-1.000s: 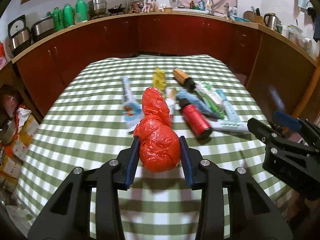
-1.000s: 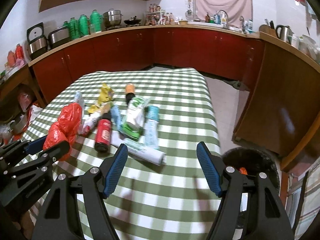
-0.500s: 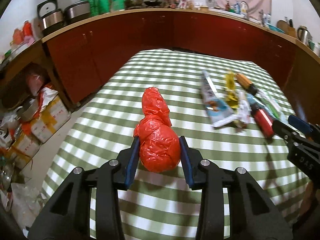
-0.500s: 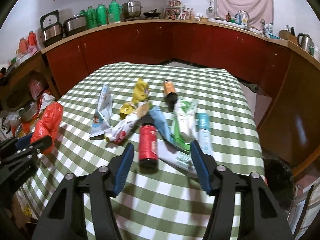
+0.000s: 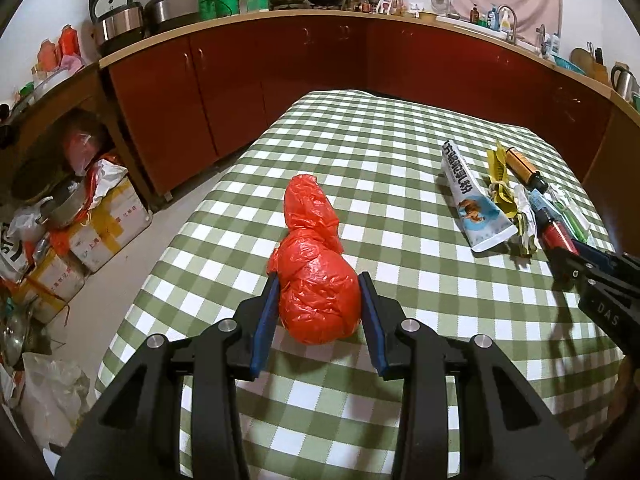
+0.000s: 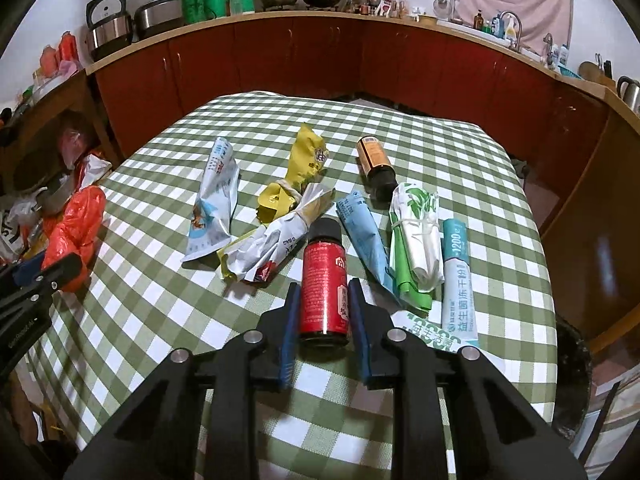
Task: Collect trash
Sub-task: 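Grasp red plastic bag with left tool while right tool grasps red spray can, then drop red spray can into bin with right tool while left tool drops red bag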
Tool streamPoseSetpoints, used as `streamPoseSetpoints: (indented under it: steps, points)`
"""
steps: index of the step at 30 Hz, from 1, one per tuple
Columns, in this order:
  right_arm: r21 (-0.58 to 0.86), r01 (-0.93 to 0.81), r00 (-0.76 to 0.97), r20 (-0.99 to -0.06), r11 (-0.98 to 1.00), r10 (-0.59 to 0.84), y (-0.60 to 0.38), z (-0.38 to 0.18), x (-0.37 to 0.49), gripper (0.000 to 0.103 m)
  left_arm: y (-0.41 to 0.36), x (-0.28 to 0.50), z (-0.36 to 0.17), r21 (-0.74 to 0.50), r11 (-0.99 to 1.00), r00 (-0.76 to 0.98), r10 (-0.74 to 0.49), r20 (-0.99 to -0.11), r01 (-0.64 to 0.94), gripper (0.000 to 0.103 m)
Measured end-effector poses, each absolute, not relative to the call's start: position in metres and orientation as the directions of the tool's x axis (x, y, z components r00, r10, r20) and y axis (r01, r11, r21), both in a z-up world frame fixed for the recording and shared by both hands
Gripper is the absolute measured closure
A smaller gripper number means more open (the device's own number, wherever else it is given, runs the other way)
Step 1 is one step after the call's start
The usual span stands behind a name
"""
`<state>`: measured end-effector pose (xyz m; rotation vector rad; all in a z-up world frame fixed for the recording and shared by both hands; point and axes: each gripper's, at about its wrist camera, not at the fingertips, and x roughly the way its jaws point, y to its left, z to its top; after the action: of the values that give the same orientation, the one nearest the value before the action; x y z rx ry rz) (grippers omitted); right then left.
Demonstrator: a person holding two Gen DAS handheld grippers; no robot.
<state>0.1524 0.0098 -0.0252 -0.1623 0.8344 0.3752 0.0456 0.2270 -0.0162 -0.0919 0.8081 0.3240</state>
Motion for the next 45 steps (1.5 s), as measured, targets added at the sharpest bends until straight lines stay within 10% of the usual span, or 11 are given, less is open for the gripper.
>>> streamPoseSetpoints:
  steps: [45]
  points:
    - [0.065,0.112,0.762,-0.646,0.992,-0.044,-0.267,-0.02,0.091,0.078,-0.109,0.079,-0.011,0.03,0.947,0.724,-0.223,-0.653,0.319,0.066]
